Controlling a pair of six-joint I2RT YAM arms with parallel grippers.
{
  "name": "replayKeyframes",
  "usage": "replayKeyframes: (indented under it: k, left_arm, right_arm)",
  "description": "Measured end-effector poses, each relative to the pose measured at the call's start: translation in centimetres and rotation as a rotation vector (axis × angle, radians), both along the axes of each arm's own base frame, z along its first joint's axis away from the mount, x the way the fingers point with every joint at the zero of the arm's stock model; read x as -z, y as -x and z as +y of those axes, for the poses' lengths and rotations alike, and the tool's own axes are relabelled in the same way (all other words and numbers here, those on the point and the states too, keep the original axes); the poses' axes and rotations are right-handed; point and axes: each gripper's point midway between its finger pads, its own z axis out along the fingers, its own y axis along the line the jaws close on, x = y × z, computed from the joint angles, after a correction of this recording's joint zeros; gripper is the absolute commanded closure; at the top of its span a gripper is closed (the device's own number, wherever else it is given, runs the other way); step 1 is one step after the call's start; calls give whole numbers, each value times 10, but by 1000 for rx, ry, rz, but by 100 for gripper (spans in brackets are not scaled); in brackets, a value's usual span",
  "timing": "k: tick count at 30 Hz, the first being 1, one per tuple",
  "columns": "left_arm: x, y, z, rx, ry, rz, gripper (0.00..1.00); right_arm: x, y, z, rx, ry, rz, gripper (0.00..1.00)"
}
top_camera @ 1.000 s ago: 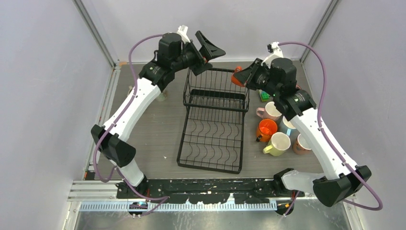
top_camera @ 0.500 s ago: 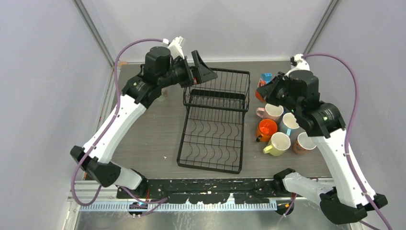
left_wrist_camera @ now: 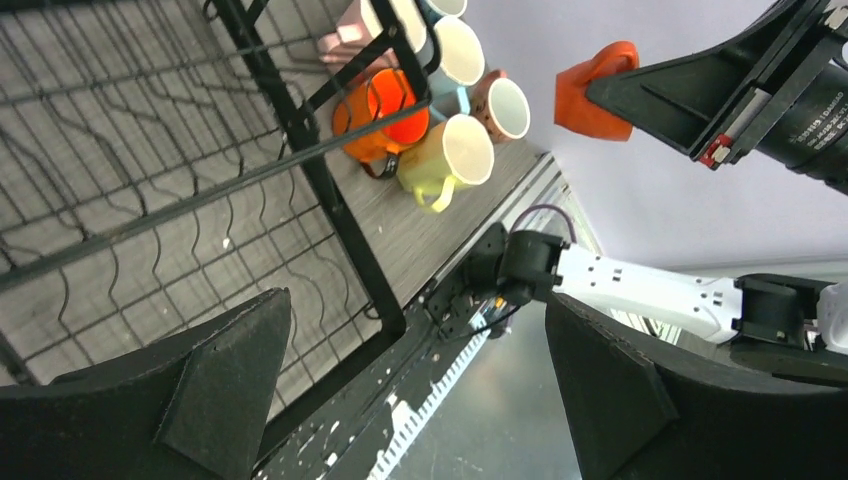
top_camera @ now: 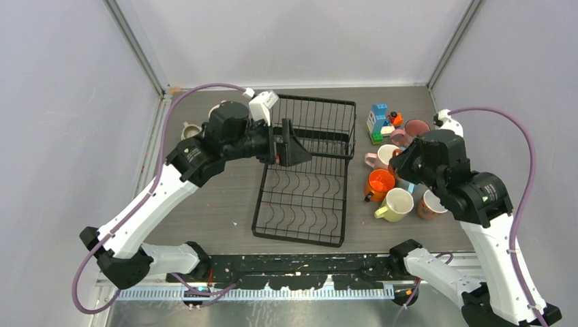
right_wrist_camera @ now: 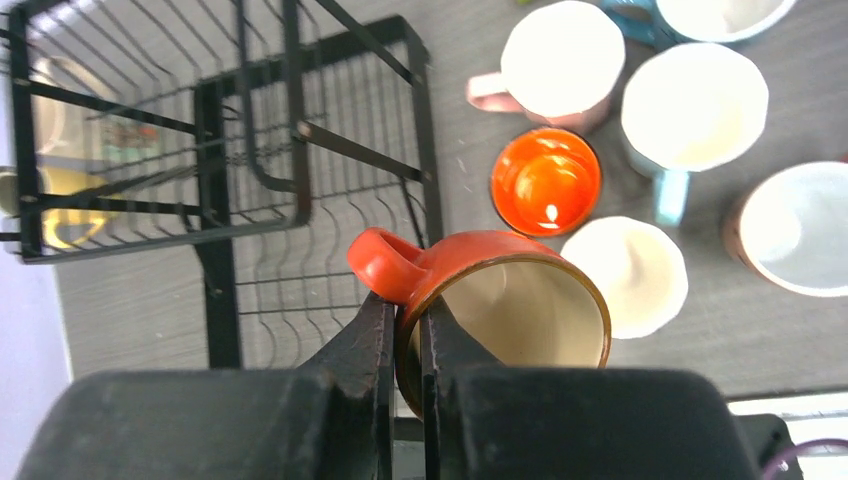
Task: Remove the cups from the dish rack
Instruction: Place the cup into the cup.
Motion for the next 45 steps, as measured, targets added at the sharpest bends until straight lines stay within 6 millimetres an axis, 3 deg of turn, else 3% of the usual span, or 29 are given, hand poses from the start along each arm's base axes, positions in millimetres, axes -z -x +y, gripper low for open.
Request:
replayKeyframes:
  k: [4,10,16,26,45]
  left_arm:
    - [11,11,11,-2,-23,18,0]
    - [5,28,28,-3,-14,-4,0]
    - [5,41,41,-1,-16,-6,0]
    - [22,49,49,2,-59,36,0]
    - [22,56,55,5,-55,34,0]
  right_arm:
    - [25,10,-10,39,41,79,99]
    - [64,20,-22,87,100,182,99]
    - [88,23,-29,124,136,234,99]
    - [130,24,-37,166,199,305,99]
    - [162,13,-48,331,217,402,99]
